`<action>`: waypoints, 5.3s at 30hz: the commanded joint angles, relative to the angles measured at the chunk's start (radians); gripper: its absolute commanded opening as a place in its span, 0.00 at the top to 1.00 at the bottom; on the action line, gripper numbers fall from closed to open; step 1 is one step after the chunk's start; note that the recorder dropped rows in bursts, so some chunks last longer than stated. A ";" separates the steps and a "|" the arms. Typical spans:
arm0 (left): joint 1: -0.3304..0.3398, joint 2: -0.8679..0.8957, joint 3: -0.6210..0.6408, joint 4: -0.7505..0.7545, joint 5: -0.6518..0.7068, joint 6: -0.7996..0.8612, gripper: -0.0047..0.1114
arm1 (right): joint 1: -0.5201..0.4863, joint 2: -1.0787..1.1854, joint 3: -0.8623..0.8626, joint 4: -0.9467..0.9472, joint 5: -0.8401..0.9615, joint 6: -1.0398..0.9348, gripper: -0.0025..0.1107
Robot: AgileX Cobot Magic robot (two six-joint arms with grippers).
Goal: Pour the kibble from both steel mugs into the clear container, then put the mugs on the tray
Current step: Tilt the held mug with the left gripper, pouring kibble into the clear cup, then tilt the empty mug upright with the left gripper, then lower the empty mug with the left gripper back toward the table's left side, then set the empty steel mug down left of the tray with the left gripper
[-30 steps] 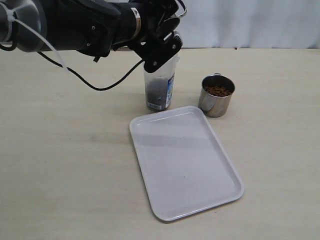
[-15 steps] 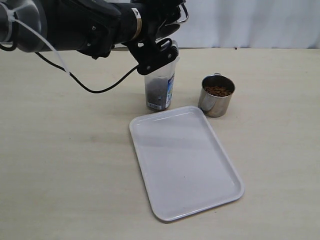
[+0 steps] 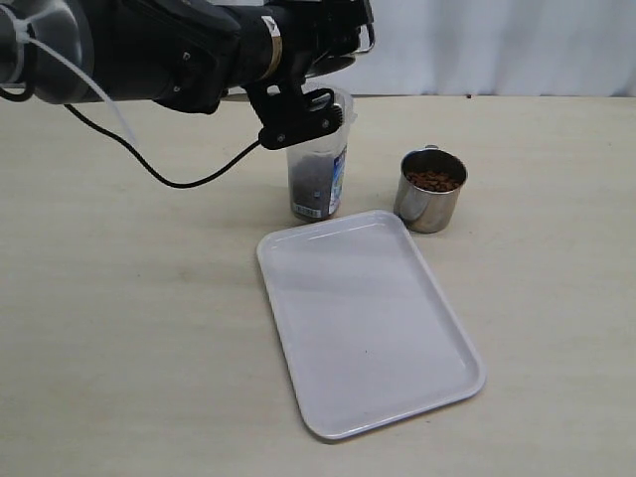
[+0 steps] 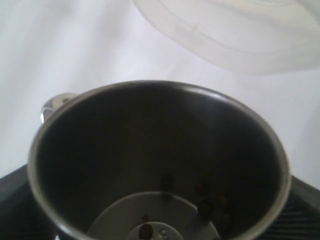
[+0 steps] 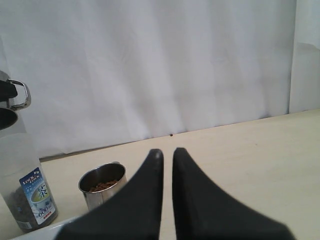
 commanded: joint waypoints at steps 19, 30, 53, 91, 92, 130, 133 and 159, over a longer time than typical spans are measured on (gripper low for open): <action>-0.002 -0.010 -0.011 -0.004 -0.047 0.189 0.96 | 0.002 -0.003 0.004 0.000 -0.002 -0.005 0.93; -0.002 -0.018 -0.011 -0.004 -0.022 0.048 0.96 | 0.002 -0.003 0.004 0.000 -0.002 -0.005 0.93; 0.011 -0.101 -0.011 -0.305 -0.034 -0.685 0.96 | 0.002 -0.003 0.004 0.000 -0.002 -0.005 0.93; 0.644 -0.440 0.996 -1.272 -1.261 -0.892 0.96 | 0.002 -0.003 0.004 0.000 -0.002 -0.005 0.93; 0.650 -0.440 1.024 -1.272 -1.271 -0.892 0.96 | 0.002 -0.003 0.004 0.000 -0.002 -0.005 0.93; 0.707 0.209 0.866 -1.021 -1.451 -0.920 0.96 | 0.002 -0.003 0.004 0.000 -0.002 -0.005 0.93; 0.707 0.209 0.866 -1.021 -1.451 -0.916 0.96 | 0.002 -0.003 0.004 0.000 -0.002 -0.005 0.93; 0.707 0.255 0.834 -0.975 -1.447 -0.919 0.38 | 0.002 -0.003 0.004 0.000 -0.002 -0.005 0.93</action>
